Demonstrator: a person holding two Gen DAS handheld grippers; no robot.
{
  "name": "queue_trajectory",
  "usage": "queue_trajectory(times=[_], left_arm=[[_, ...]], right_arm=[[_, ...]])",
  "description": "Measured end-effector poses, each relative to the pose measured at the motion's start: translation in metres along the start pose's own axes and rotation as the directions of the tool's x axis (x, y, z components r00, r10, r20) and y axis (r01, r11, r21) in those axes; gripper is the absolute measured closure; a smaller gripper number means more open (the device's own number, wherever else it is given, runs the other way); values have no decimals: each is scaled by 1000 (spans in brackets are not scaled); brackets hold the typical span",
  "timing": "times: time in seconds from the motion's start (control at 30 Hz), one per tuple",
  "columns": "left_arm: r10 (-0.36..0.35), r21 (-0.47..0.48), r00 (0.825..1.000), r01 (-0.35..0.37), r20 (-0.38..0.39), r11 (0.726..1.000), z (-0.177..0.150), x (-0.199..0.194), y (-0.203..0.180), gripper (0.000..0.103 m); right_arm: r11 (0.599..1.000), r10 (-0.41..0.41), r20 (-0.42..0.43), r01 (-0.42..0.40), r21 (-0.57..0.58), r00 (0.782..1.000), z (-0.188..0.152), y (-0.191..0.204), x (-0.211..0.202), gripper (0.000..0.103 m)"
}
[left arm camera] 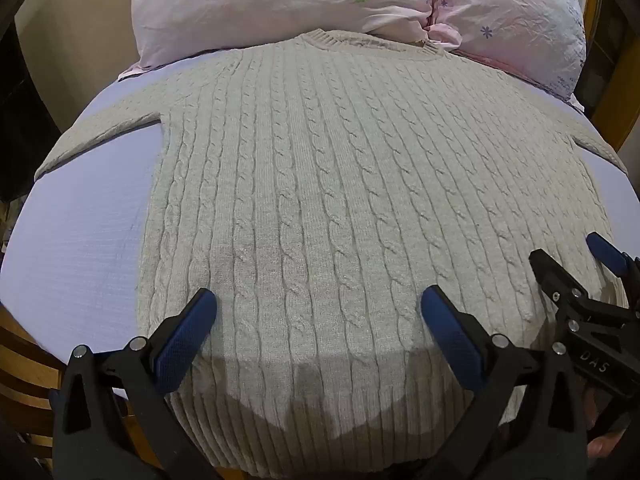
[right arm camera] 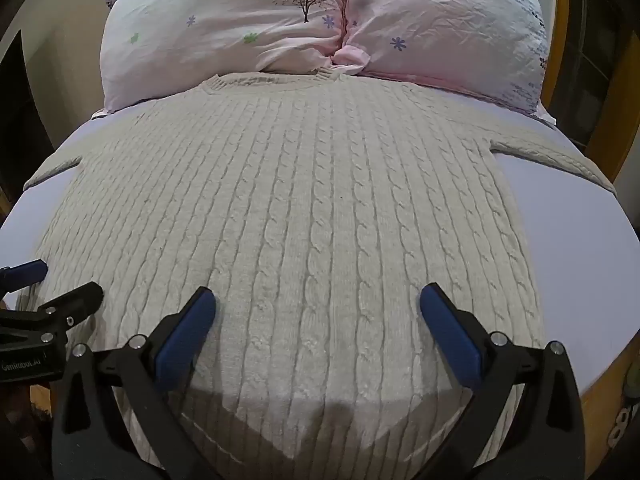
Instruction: Fold small clothes
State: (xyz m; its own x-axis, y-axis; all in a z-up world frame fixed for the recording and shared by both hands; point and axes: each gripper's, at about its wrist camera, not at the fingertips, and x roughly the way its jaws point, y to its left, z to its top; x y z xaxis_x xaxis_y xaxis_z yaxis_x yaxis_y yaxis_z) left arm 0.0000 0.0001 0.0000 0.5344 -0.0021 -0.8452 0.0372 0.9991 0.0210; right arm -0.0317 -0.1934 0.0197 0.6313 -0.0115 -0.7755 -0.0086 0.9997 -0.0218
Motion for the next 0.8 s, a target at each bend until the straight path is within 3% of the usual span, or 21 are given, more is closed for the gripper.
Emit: queue_trajectory(times=[0.8], left_arm=[[2,1,1000,-2,6,1000,0,0,0,1]], right_arm=[[1000,-4,13,4,4,1000,1,-2,-4,2]])
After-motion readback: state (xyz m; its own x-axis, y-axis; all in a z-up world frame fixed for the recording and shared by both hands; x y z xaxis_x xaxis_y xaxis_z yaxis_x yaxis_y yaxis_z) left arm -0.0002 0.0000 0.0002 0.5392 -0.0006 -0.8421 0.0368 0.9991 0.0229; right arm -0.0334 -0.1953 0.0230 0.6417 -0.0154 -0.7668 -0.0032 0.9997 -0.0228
